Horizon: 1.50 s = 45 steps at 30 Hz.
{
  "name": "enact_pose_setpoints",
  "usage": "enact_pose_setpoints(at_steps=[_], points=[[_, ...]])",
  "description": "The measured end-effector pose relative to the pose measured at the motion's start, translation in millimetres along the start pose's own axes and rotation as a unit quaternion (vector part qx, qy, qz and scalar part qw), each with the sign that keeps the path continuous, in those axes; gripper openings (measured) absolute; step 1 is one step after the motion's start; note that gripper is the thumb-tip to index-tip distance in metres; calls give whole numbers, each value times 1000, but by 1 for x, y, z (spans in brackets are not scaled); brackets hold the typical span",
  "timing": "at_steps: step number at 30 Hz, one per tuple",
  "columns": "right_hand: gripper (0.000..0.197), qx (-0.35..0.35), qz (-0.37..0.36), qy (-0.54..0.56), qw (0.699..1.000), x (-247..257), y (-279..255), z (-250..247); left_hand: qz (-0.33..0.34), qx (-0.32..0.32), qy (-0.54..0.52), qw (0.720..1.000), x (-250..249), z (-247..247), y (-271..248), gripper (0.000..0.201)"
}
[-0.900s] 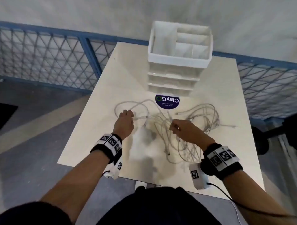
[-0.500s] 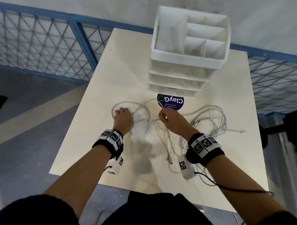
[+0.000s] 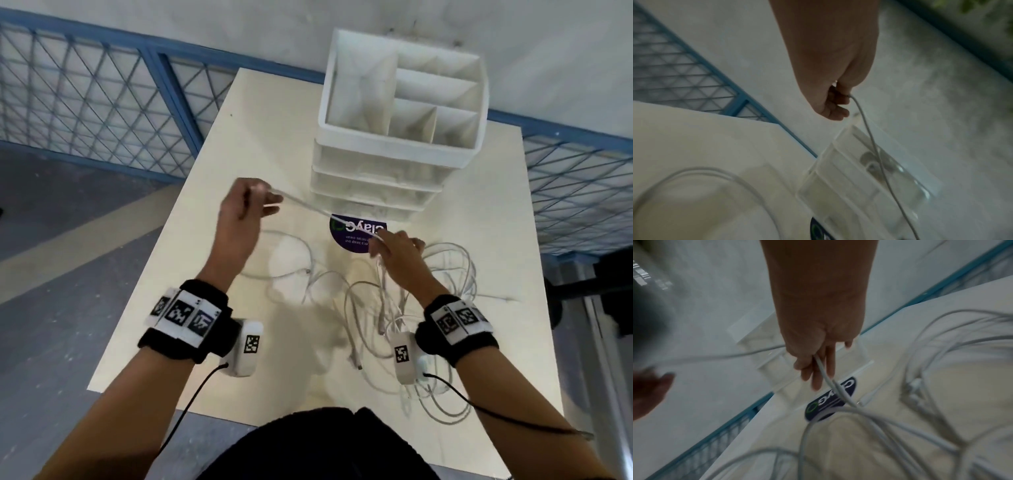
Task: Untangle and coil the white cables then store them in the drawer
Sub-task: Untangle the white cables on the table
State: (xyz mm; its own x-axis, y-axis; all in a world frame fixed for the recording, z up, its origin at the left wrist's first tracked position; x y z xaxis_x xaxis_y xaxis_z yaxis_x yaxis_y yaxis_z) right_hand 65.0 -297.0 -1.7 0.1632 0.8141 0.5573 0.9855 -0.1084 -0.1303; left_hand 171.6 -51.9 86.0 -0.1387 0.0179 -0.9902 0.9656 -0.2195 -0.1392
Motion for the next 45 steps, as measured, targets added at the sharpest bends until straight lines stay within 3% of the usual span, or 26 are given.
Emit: enact_pose_setpoints(at_steps=[2,4,6,7,8,9,11,12,13,15,20,23,26,29,32,35,39,41,43,45], points=[[27,18,19,200,979,-10,-14,-1,-46,6,-119,992,3,-13,3,24],[22,25,22,342,939,-8,-28,-5,-103,18,-266,958,16,-16,5,30],[19,62,13,353,933,-2,-39,-8,-165,5,-420,892,31,-14,4,35],[18,80,2,325,942,-1,-41,-9,-190,-12,-449,873,39,-14,4,36],[16,92,-14,278,956,-1,-42,-14,-203,-30,-419,885,43,-14,2,37],[15,94,-27,227,969,-2,-42,-19,-192,-41,-334,922,41,-15,1,36],[15,79,-47,158,983,5,-42,-34,-104,-13,-62,993,21,2,-7,28],[15,76,-61,150,984,17,-41,-38,-48,40,75,995,12,25,-16,19],[15,74,-80,153,982,32,-41,-42,-17,118,176,977,10,56,-29,8],[13,66,-116,167,977,63,-40,-51,-4,227,276,934,18,97,-53,17],[13,62,-151,201,966,96,-46,-75,35,201,262,943,-15,107,-60,21],[9,72,-153,196,966,97,-53,-73,80,224,351,905,-30,120,-71,21],[10,62,-153,172,971,88,-56,-63,115,197,443,867,-32,121,-77,27],[7,49,-154,99,982,62,-58,-49,165,154,379,897,-60,110,-84,21],[11,49,-97,37,993,11,-72,-28,202,63,284,935,-105,78,-83,15],[15,52,-32,-10,998,-31,-91,-15,219,12,300,928,-130,56,-86,16],[14,29,-25,-87,995,-33,-88,-30,192,-31,317,928,-106,41,-84,18],[13,-4,-41,-121,992,-19,-80,-48,134,-72,350,924,-86,24,-74,17],[10,-38,-76,-120,989,5,-73,-68,44,-72,422,903,-61,17,-66,28],[9,-52,-120,-76,989,33,-68,-90,28,-48,473,880,-56,30,-68,40]])
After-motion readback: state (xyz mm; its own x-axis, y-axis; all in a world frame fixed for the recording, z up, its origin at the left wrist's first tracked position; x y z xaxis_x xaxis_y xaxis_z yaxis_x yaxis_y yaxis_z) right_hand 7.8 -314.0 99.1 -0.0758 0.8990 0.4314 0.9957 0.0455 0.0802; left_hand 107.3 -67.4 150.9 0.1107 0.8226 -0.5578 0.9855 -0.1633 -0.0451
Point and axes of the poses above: each hand's wrist, its own y-axis towards the middle knuckle, its own z-axis out of the palm, x = y × z, the point moved 10 cm from there along y, towards the middle knuckle, and after that the axes turned 12 degrees about -z, right-handed, at the moved point
